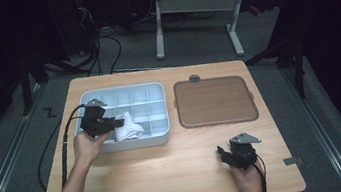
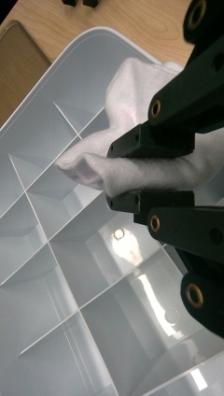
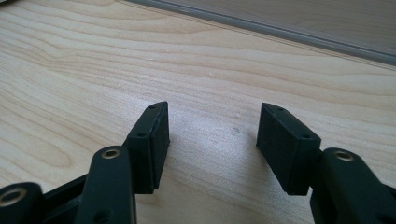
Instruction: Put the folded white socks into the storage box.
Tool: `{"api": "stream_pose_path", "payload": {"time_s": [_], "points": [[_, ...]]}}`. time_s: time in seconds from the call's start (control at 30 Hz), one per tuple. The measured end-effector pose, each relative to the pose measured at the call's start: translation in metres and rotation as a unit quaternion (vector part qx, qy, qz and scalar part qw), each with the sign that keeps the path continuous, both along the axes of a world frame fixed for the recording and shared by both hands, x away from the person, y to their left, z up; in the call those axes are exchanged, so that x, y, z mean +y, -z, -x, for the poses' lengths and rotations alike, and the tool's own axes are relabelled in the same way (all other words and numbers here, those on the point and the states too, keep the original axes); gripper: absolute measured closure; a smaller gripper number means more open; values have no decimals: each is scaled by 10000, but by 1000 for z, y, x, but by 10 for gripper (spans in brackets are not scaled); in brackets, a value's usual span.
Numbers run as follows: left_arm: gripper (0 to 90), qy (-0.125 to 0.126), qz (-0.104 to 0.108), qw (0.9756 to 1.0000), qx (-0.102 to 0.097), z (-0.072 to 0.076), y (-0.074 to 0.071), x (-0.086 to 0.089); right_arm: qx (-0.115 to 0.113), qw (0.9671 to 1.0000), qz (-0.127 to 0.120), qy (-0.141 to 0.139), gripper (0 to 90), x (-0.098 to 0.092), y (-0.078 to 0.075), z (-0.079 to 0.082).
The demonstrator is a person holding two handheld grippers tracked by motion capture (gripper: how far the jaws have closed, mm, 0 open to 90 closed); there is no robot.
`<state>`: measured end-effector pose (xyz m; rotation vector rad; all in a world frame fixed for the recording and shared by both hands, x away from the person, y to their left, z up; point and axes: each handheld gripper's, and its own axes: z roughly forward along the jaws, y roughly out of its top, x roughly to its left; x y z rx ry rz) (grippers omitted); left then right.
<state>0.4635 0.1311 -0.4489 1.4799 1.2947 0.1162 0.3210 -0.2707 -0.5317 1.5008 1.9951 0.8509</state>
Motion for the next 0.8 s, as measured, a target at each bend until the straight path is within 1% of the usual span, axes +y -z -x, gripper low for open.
{"api": "stream_pose_path", "payload": {"time_s": [0.07, 0.1, 0.17, 0.27, 0.4, 0.43, 0.47, 0.63, 0.73, 0.8], "points": [[765, 63, -90, 9999, -56, 1, 2, -1, -5, 10000, 8, -8, 445, 0, 0, 0], [764, 63, -90, 9999, -56, 1, 2, -1, -5, 10000, 8, -8, 445, 0, 0, 0], [764, 106, -166, 9998, -81, 2, 3, -2, -1, 10000, 3, -2, 444, 0, 0, 0], [765, 149, -271, 9995, -66, 1, 7, -3, -3, 10000, 7, -10, 444, 0, 0, 0], [765, 166, -294, 9994, -64, 1, 9, -3, -4, 10000, 6, -10, 444, 0, 0, 0], [765, 189, -327, 9993, -68, 0, 9, -3, -1, 10000, 2, -4, 444, 0, 0, 0], [765, 215, -372, 9991, -54, 0, 13, -5, -13, 10000, 12, -19, 444, 0, 0, -1], [765, 281, -405, 9988, -1, -2, 18, -5, -19, 10000, 25, -18, 443, 0, 0, -1], [765, 342, -444, 9984, 1, -3, 20, -4, -19, 10000, 25, -1, 442, 0, 0, -1], [766, 388, -476, 9981, -38, -3, 21, -3, -19, 10000, 25, 7, 442, 0, 0, -2]]}}
